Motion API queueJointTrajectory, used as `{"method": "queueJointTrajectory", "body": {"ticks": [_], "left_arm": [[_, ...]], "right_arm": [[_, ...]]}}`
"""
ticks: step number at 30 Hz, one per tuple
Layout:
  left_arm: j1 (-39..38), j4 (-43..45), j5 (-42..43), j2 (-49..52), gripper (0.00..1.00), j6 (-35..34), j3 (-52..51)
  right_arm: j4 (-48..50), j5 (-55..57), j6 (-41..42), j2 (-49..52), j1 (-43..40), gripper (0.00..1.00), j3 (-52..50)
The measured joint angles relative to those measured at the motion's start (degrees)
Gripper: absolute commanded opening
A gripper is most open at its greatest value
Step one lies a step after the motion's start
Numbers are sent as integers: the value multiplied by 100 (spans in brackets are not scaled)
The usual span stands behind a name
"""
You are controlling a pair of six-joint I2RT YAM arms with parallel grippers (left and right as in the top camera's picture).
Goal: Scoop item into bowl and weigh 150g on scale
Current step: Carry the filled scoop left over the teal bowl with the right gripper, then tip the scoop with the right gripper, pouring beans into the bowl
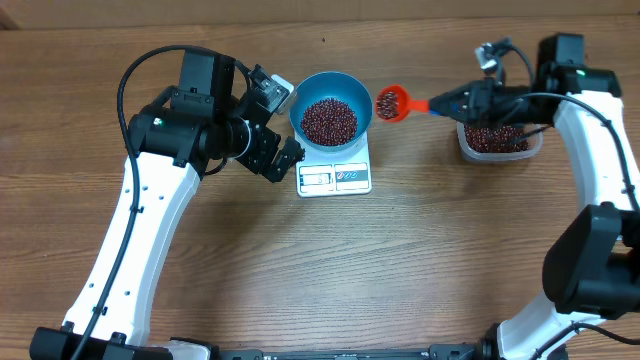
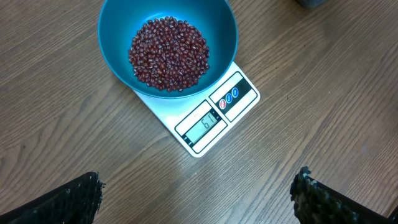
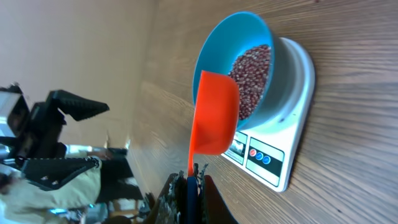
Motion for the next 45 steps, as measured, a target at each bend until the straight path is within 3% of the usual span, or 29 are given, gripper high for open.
{"method": "queueJointTrajectory", "body": {"ticks": [9,22,31,45], "left_arm": [[0,-2,0,0,100,0,0],[0,0,0,0,100,0,0],[0,0,0,0,100,0,0],[0,0,0,0,99,0,0]], "right_arm": [[238,1051,289,0,872,4,396],[815,3770,470,0,2334,4,396],[903,5589,85,9,3075,4,647],[1014,6631,-354,9,3421,4,844]]}}
